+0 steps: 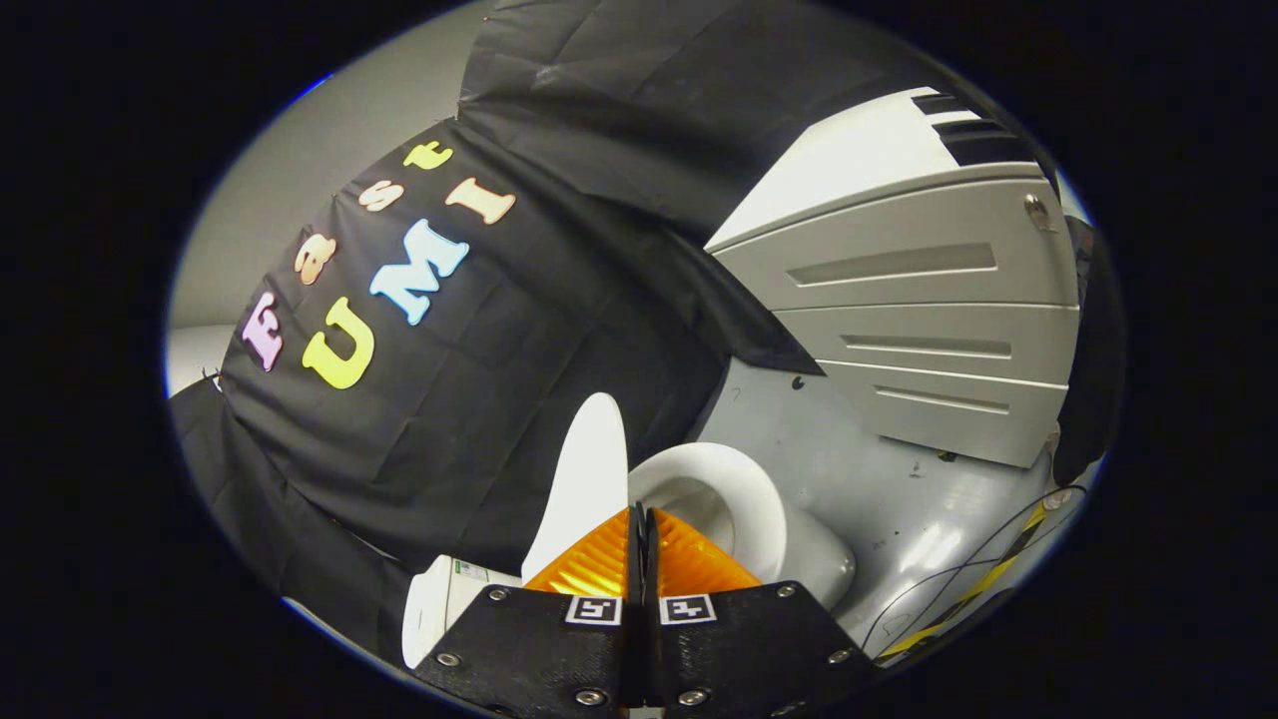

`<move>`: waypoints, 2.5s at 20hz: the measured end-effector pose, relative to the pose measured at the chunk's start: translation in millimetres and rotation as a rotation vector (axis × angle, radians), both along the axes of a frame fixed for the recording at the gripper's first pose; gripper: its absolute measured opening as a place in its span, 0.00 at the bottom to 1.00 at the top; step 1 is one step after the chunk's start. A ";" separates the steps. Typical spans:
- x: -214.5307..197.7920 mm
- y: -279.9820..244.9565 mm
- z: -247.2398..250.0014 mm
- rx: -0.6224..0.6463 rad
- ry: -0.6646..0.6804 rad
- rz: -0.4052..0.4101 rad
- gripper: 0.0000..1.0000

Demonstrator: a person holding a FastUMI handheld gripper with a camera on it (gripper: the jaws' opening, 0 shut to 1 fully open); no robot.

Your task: Open the toilet lid.

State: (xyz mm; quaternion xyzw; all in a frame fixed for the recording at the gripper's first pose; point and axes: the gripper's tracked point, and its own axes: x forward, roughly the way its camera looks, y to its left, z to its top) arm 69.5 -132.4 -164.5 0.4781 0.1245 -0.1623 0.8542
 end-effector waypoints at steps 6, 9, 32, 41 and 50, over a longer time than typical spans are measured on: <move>7.6 14.8 40.3 -0.066 -0.045 0.030 0.00; 10.0 22.7 56.1 -0.097 -0.067 0.041 0.00; 26.3 83.6 144.6 -0.294 -0.102 0.088 0.00; 34.7 117.8 180.8 -0.404 -0.113 0.121 0.00; 42.9 168.0 218.5 -0.548 -0.171 0.155 0.00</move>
